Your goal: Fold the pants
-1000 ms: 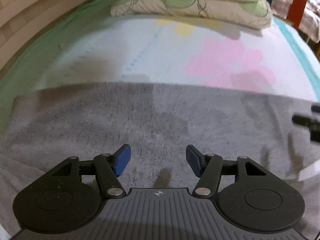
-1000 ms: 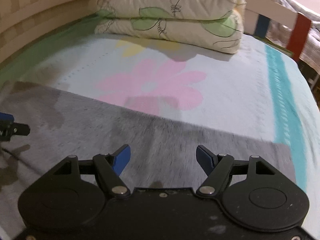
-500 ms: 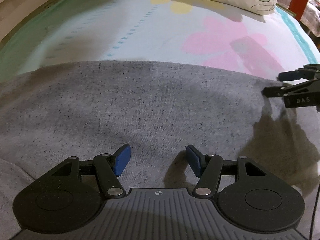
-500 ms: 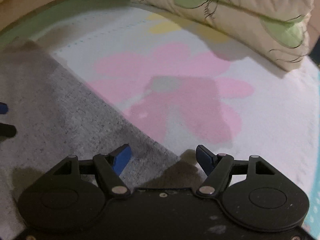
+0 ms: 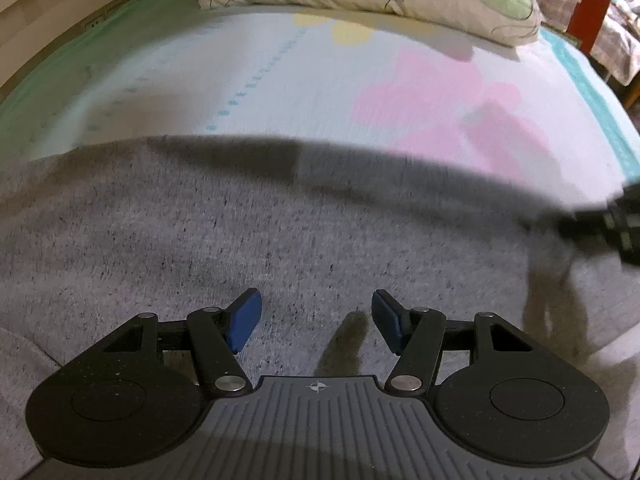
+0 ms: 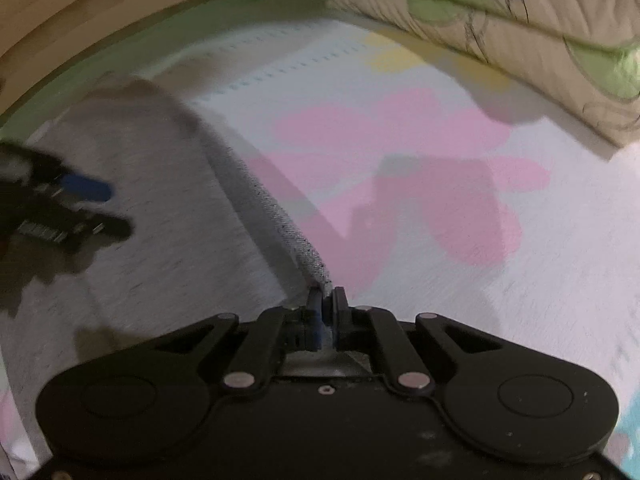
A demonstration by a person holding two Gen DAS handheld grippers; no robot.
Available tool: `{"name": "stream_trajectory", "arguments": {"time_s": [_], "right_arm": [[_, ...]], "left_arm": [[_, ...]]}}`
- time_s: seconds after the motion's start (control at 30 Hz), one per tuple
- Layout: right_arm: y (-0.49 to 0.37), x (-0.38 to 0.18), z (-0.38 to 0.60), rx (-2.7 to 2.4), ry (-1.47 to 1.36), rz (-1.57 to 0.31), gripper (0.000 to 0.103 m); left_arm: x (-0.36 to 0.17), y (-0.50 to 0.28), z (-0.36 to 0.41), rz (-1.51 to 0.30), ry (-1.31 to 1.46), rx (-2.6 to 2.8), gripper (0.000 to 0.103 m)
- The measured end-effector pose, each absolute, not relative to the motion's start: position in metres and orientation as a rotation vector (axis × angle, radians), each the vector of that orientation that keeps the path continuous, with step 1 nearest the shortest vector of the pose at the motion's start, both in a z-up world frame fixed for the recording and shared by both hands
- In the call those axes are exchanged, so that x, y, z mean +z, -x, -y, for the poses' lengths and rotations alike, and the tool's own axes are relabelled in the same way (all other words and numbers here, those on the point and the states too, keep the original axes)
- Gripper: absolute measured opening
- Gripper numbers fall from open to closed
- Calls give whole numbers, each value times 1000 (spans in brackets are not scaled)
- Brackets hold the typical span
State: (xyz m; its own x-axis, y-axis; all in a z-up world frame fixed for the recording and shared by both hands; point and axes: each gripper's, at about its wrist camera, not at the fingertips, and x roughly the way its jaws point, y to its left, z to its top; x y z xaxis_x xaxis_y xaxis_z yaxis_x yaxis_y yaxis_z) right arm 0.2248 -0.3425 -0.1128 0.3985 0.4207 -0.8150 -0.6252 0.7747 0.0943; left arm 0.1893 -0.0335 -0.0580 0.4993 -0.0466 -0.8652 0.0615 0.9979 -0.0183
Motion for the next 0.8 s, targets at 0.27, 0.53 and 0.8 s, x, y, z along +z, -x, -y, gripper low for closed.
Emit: {"name": "stream_trajectory", "arguments": {"time_s": [0.27, 0.53, 0.8], "right_arm": [[-138, -106, 323, 642, 339, -864, 5], [-115, -115, 314, 584, 383, -833, 6], [-111, -122, 315, 568, 348, -828, 6]], "left_arm": [[-42, -198, 34, -1009, 77, -144, 61], [-53, -238, 32, -1097, 199, -123, 62], [-75, -256, 36, -1214, 179, -87, 63]]}}
